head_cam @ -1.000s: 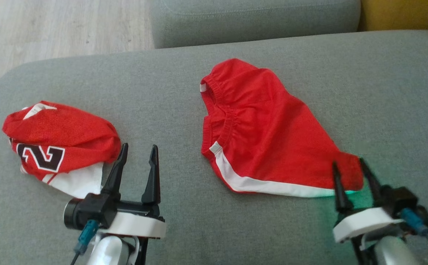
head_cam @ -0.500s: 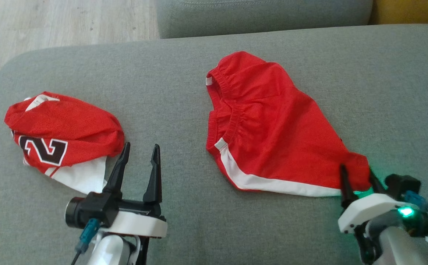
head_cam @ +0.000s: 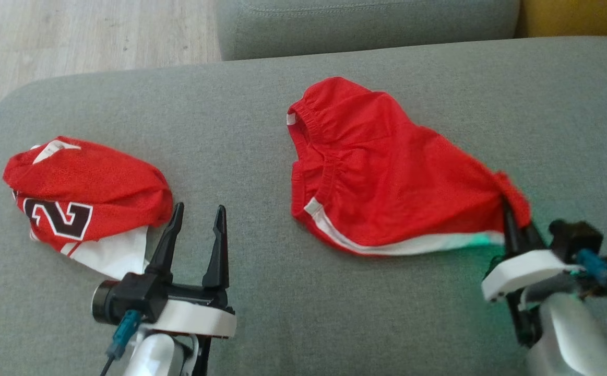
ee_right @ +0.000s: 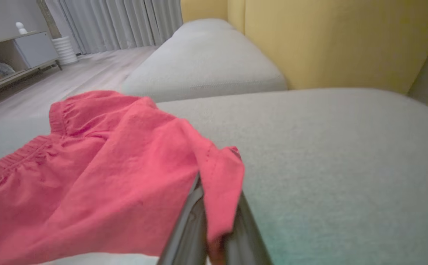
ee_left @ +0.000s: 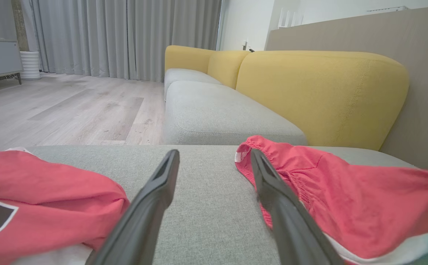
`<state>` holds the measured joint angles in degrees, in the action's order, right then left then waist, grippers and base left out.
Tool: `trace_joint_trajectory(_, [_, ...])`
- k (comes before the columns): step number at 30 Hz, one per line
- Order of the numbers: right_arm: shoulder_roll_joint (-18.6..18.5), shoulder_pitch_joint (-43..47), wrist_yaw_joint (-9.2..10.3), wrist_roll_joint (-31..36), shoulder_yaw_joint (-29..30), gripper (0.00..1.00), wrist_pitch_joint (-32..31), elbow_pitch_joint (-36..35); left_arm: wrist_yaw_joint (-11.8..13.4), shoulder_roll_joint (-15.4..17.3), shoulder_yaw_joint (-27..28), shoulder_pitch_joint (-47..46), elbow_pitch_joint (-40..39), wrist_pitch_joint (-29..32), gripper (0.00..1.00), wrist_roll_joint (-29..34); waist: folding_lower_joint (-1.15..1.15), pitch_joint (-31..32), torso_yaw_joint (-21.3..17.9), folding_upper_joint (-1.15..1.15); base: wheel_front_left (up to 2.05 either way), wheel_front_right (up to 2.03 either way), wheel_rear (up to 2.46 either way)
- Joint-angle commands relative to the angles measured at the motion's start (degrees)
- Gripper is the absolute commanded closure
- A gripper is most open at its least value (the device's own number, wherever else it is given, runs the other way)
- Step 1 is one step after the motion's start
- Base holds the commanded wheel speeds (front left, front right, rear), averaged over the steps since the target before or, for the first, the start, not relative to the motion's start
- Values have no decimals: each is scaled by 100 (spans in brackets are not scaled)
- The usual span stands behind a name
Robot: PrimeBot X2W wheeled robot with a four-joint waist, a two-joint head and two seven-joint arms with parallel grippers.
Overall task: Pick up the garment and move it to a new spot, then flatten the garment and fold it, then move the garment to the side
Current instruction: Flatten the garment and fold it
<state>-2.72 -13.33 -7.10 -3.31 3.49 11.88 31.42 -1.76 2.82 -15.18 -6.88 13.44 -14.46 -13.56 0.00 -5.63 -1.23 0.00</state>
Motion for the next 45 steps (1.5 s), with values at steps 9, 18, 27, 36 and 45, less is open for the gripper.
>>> trace_joint_trajectory(9, [-19, -194, -39, 1314, 598, 100, 75, -829, 29, 6, 122, -232, -192, -54, 0, -29, 0, 28, 81, 0, 0, 0, 0])
trace_joint_trajectory(18, [-17, -106, -39, 1600, 699, 0, -67, -692, 43, 6, 107, -267, -185, -54, 0, -44, 0, -19, 137, 0, 0, 0, 0])
trace_joint_trajectory(27, [-16, 137, -39, 778, 130, 0, 301, -1246, 27, 6, 150, -250, -238, -54, 0, -39, 0, 68, 38, 0, 0, 0, 0])
trace_joint_trajectory(36, [-16, 836, -39, 261, -145, 0, 310, -2168, -65, 6, 65, -272, -297, -54, 0, -45, 0, 27, -58, 0, 0, 0, 0])
trace_joint_trajectory(45, [-16, 870, -39, 131, -61, 0, 311, -2379, -311, 8, -288, -607, -56, -54, 0, 134, 0, -98, -124, 0, 0, 0, 0])
